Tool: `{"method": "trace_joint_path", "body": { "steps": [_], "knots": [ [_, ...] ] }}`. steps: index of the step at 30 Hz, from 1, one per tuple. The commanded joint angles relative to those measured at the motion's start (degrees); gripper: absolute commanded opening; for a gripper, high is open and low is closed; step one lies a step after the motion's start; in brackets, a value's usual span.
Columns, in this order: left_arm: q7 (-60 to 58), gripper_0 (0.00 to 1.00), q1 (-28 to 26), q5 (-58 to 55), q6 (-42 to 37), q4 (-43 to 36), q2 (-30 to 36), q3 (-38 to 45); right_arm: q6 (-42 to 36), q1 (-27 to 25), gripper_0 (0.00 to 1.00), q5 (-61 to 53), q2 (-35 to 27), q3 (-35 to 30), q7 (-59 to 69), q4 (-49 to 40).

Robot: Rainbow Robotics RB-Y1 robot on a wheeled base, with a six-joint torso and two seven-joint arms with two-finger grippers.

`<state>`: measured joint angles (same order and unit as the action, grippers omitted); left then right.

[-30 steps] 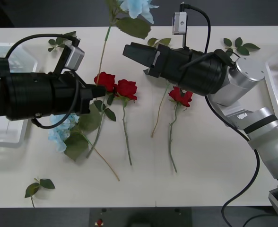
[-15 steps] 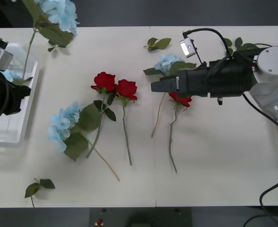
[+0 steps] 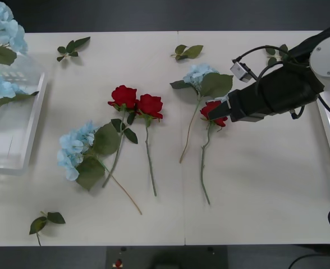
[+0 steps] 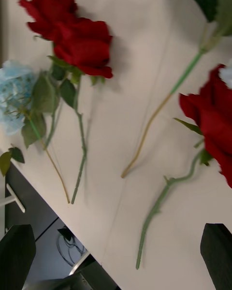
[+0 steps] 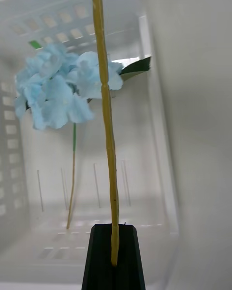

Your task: Put the red flowers into the right box and the blue flowers into the left box

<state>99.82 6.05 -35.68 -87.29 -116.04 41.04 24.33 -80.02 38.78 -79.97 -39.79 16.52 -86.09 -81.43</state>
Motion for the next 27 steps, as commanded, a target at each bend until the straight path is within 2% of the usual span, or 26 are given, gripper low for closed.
{"method": "trace_joint_path", "body": {
  "steps": [1, 8, 14, 21, 22, 23, 24, 25, 27],
  "knots": [
    [-2.08, 0.0, 1.24, 4.13, 3.97, 5.65, 2.29, -0.42, -2.95, 1.3, 1.0, 7.73, -0.64, 0.71, 14.46, -7.69],
    [-1.99, 0.0, 5.64, 6.94, 10.21, 18.66, 4.57, -2.97, -3.65, 1.3, 1.0, 18.45, -0.37, 5.89, 30.72, -15.78],
    [-1.29, 0.0, 10.03, 7.29, 15.84, 30.53, 8.17, -9.74, -0.14, 1.3, 1.0, 24.96, 0.94, 11.26, 41.88, -17.36],
    [-0.06, 0.01, 11.26, 6.86, 15.84, 33.69, 8.44, -10.7, 1.71, 1.3, 1.0, 31.55, 5.25, 12.4, 48.56, -15.16],
    [0.11, 0.2, 11.26, 6.77, 15.66, 33.69, 8.44, -10.62, 1.97, 1.21, 1.0, 32.34, 5.78, 12.4, 48.56, -14.72],
    [0.38, 0.58, 11.35, 6.59, 15.57, 33.69, 8.53, -10.7, 2.24, 1.3, 1.0, 33.13, 6.3, 12.49, 48.56, -14.11],
    [0.38, 0.58, 11.35, 6.59, 15.57, 33.69, 8.53, -10.7, 2.24, 1.3, 1.0, 33.13, 6.3, 12.49, 48.56, -14.11],
    [0.73, 1.0, 11.26, 5.62, 15.4, 33.69, 8.53, -10.7, 2.94, 1.3, 1.0, 35.24, 7.36, 12.84, 48.65, -13.05],
    [2.22, 1.0, 11.26, 4.13, 14.69, 33.6, 8.53, -10.62, 3.56, 1.3, 1.0, 37.79, 8.06, 14.07, 48.82, -12.26]
  ]
}}
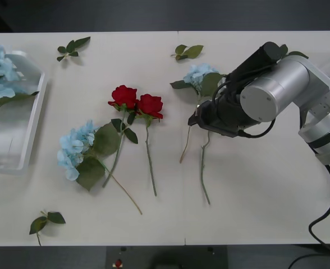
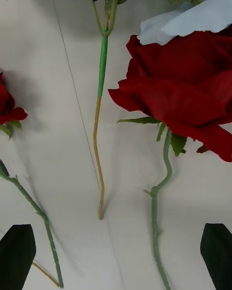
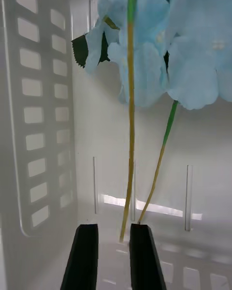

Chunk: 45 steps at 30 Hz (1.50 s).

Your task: Put the red flowers into the right box and the blue flowers into the left box

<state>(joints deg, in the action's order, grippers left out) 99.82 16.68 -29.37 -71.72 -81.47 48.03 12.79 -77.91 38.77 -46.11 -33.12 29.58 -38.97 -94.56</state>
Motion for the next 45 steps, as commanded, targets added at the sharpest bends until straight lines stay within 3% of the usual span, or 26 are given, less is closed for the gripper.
{"method": "trace_joint_path", "body": {
  "steps": [1, 8, 17, 30, 37, 45],
  "knots": [
    [2.92, 1.0, 0.64, -2.71, -1.23, -1.05, 1.45, 1.01, 1.62, 1.31, 1.0, 4.71, 1.57, 1.45, 1.79, 1.05],
    [9.52, 1.0, 0.64, -9.91, -10.72, -6.33, 1.45, 5.84, 4.35, 1.31, 1.0, 7.17, 2.89, 2.68, 2.5, 4.48],
    [6.44, 1.0, 0.64, -17.82, -21.44, -14.59, 1.45, 6.72, 8.57, 1.31, 1.0, 9.02, 4.21, 4.7, 2.5, 8.43],
    [-18.96, 1.0, -0.59, -16.15, -25.31, -31.73, 0.04, -7.34, 12.08, 1.31, 1.0, 10.77, 5.88, 5.58, 2.32, 12.65],
    [-32.5, 1.0, -0.59, -5.87, -28.03, -40.17, -7.08, -16.31, 12.79, 1.31, 0.96, 11.21, 5.97, 6.28, 2.15, 12.91],
    [-44.54, 1.0, -0.42, 0.46, -32.34, -42.45, -14.63, -23.08, 14.02, 1.31, 0.94, 11.56, 6.67, 6.55, 1.97, 14.32]
  ]
}}
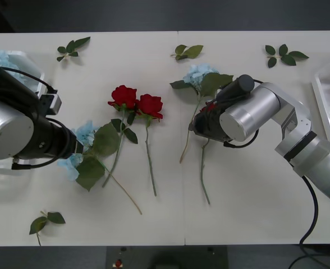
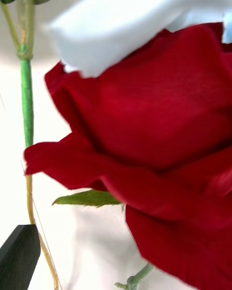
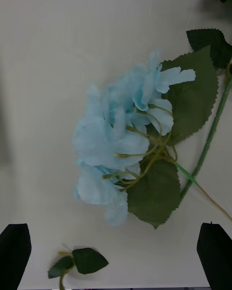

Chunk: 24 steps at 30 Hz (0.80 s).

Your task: Put the red flowers into the right box and the blue flowers into the left box

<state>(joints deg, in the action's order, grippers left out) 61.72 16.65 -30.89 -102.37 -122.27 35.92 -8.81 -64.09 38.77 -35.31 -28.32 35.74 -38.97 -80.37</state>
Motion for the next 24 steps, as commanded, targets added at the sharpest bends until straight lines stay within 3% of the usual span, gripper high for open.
{"method": "trace_joint_path", "body": {
  "steps": [1, 6, 12, 20, 24],
  "knots": [
    [-7.58, 1.0, -0.39, 2.67, -2.22, -1.57, -3.31, -2.09, 0.28, 1.31, 0.94, 0.94, 1.87, 0.47, 1.96, 0.22],
    [-14.88, 1.0, -0.21, 4.69, -4.51, -1.57, -6.65, -5.25, 0.46, 1.31, 0.89, 1.12, 1.95, 1.35, 1.88, 0.31],
    [-23.67, 1.0, 0.14, 8.91, -3.37, -1.3, -7.09, -12.63, 0.55, 1.31, 0.68, 1.65, 1.95, 1.88, 1.88, 0.31],
    [-30.52, 1.0, 1.28, 11.99, 1.91, 3.44, -7.09, -19.93, 2.04, 1.75, 0.64, 1.65, 2.31, 2.4, 1.88, 2.06],
    [-31.05, 1.0, 1.55, 11.99, 5.25, 6.87, -7.62, -20.81, 2.22, 2.54, 0.43, 1.56, 3.1, 2.49, 1.79, 3.91]
  ]
}}
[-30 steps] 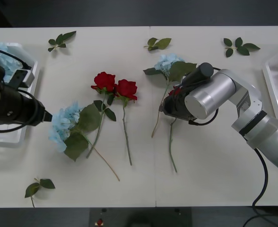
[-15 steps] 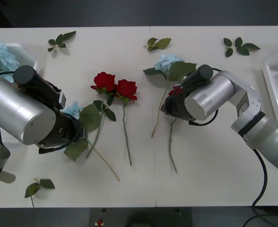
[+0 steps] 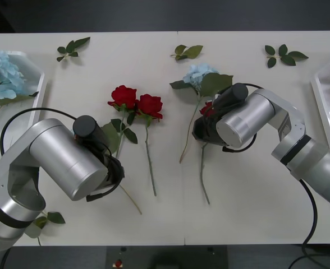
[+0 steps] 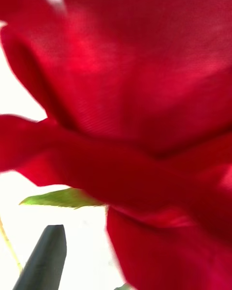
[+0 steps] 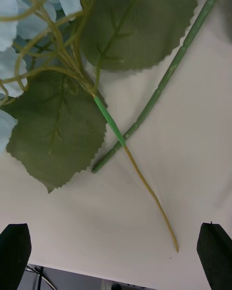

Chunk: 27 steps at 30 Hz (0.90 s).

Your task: Put the red flowers into the right box and the blue flowers into the left box

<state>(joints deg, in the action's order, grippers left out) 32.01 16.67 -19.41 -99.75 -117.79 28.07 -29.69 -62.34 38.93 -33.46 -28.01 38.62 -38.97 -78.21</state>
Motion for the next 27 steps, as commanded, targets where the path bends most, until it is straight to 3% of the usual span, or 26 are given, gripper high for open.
{"method": "trace_joint_path", "body": {
  "steps": [1, 2, 5, 11, 21, 27],
  "knots": [
    [-1.42, 1.0, 1.61, 0.51, 2.9, 2.82, -0.04, 0.07, 0.47, 2.55, 0.39, -0.29, 2.88, -0.39, 1.7, 1.92],
    [-1.42, 1.0, 1.79, 0.51, 3.51, 4.14, -0.48, 0.07, 0.56, 2.81, 0.31, -0.29, 3.05, -0.39, 1.7, 2.36],
    [-1.42, 1.0, 2.23, 0.51, 4.48, 6.6, -1.8, 0.07, 0.82, 2.9, 0.17, -0.11, 3.23, -0.39, 1.61, 2.63],
    [-1.42, 1.0, 3.37, 0.87, 7.03, 10.91, -3.82, 0.07, 0.91, 2.99, 0.0, -0.02, 3.14, -0.39, 1.09, 2.63],
    [-1.69, 0.99, 5.22, 1.57, 9.31, 16.27, -6.45, 0.07, 2.31, 4.13, 0.0, -1.34, 1.3, -0.39, -0.5, 2.54],
    [-1.86, 0.88, 5.66, 1.74, 10.37, 17.68, -6.81, 0.07, 2.93, 6.15, 0.0, -5.91, -3.28, -0.65, -7.44, 2.01]
  ]
}}
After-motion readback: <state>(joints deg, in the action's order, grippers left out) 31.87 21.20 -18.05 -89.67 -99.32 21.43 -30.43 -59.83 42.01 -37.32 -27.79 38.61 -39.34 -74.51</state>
